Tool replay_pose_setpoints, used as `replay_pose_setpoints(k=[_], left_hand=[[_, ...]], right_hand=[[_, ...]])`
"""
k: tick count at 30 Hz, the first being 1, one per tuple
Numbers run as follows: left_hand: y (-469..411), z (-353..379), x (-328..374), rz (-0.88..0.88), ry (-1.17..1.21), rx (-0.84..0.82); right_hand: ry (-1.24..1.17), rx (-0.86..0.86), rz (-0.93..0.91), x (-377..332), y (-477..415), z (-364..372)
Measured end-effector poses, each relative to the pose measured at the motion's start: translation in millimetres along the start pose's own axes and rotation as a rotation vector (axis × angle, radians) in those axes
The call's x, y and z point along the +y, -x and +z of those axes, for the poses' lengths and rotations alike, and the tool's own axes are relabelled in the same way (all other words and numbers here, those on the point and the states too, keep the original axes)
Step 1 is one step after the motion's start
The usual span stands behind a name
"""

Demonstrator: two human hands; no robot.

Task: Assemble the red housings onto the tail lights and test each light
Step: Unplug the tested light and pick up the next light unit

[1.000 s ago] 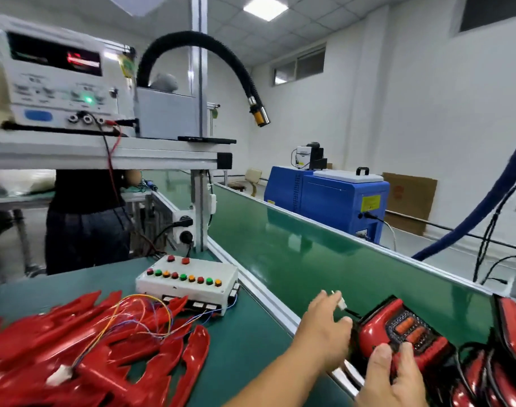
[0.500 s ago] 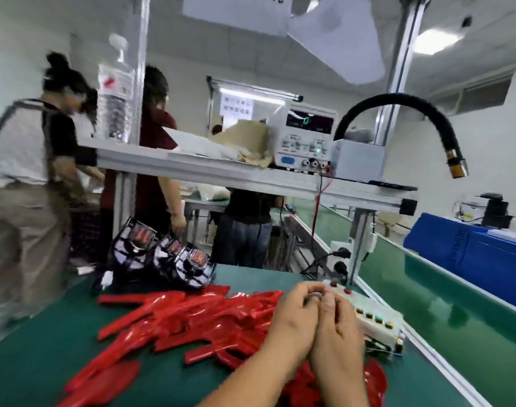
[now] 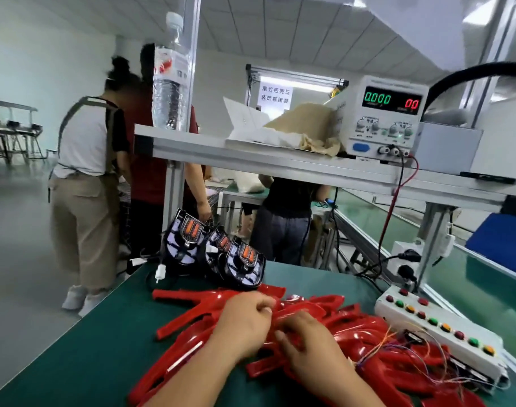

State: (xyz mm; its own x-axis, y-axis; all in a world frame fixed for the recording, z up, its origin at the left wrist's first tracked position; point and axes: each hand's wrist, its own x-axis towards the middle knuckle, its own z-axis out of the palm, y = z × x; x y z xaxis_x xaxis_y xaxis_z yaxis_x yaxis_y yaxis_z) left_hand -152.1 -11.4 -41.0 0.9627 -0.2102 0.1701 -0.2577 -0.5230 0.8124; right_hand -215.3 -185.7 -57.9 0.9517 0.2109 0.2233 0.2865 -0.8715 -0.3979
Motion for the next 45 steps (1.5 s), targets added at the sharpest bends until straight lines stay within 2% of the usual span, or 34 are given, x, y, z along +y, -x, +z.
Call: replay_pose_setpoints(k=[2,6,13,19,31,37,42,45], left_hand=[[-21.8,-13.3,-5.6,-0.018,-0.092,0.104],[-70.3,-35.2,-23.9,-0.114,-0.335,0.246],[-111.1,-28.4,-38.3,-0.251,-0.548,0.235],[-118.1,-16.5,-41.8,-0.356,-0.526,0.284],[-143.5,-10.8,-45.3,-0.460,-0.436,0.301],[-151.3,-4.8,-44.1,-0.482,-0.357,0.324],[-147.3,-0.1,-39.6,-0.423,-0.217,0.381],[-138.2,-5.1,-38.6,-0.408,-0.211,0.379]], right_hand=[[-0.031,0.105,-0.005,-19.9,-24.5,10.1],[0.002,0.010,-0.004,-11.4,-25.3,15.1],[-0.038,0.006,-0.004,-7.4,-22.9,15.2],[-0.079,0.094,-0.042,-5.4,-20.0,15.2],[-0.105,0.151,-0.014,-2.1,-20.1,18.5],[-0.111,0.165,-0.003,-2.4,-20.6,17.3],[-0.107,0.176,0.024,-3.6,-18.3,16.6],[-0.109,0.193,0.035,-2.4,-18.4,15.2]])
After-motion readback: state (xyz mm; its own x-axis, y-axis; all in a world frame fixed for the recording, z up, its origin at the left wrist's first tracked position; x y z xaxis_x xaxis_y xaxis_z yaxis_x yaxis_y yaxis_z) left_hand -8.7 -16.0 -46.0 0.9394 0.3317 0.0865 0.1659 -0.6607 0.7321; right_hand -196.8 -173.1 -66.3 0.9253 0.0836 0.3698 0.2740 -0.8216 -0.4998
